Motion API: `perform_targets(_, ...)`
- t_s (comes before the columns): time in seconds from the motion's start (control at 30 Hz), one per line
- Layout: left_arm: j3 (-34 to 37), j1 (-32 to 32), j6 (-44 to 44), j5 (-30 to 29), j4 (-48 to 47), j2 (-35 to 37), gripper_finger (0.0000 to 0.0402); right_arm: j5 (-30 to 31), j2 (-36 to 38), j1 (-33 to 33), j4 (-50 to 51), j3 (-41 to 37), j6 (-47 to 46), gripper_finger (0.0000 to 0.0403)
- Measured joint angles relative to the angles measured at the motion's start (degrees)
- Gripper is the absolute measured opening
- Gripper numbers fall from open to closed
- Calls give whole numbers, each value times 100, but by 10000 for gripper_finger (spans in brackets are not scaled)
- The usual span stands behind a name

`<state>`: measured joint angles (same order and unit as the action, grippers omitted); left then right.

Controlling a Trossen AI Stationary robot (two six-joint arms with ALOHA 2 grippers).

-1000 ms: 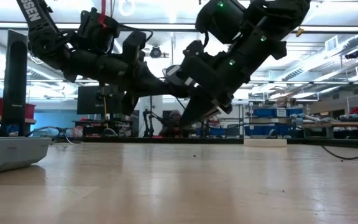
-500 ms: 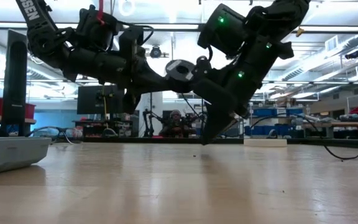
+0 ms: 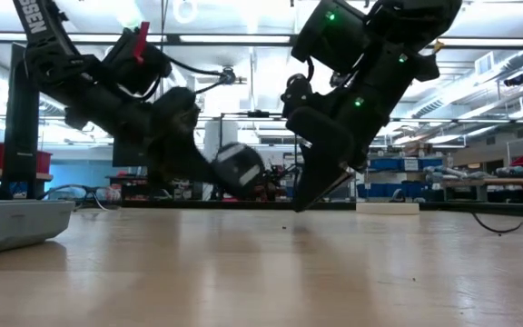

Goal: Coil cords
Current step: Coil the black wire on the black spool

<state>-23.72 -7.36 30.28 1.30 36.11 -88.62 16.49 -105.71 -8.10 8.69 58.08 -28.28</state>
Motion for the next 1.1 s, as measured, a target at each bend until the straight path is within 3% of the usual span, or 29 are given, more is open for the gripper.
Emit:
perform_targets(0.23, 45, 153, -151, -274, -255, -2, 0, 1, 10, -178, 346, 0, -17, 102)
perform_targets(0.47, 45, 149, -157, -269, -529, -2, 0, 67, 44, -282, 632, 0, -155, 108)
perform_targets(0.67, 45, 149, -311, -70, -531, -2, 0, 746, 44, -255, -346, 0, 590, 105)
perform_targets(0.87, 43, 149, -576, 247, -617, -2, 0, 781, 46, -11, -1352, 2, 1431, 104)
perform_targets(1.1, -28, 149, -779, 302, -656, -2, 0, -137, 6, 301, -1669, 2, 1502, 105)
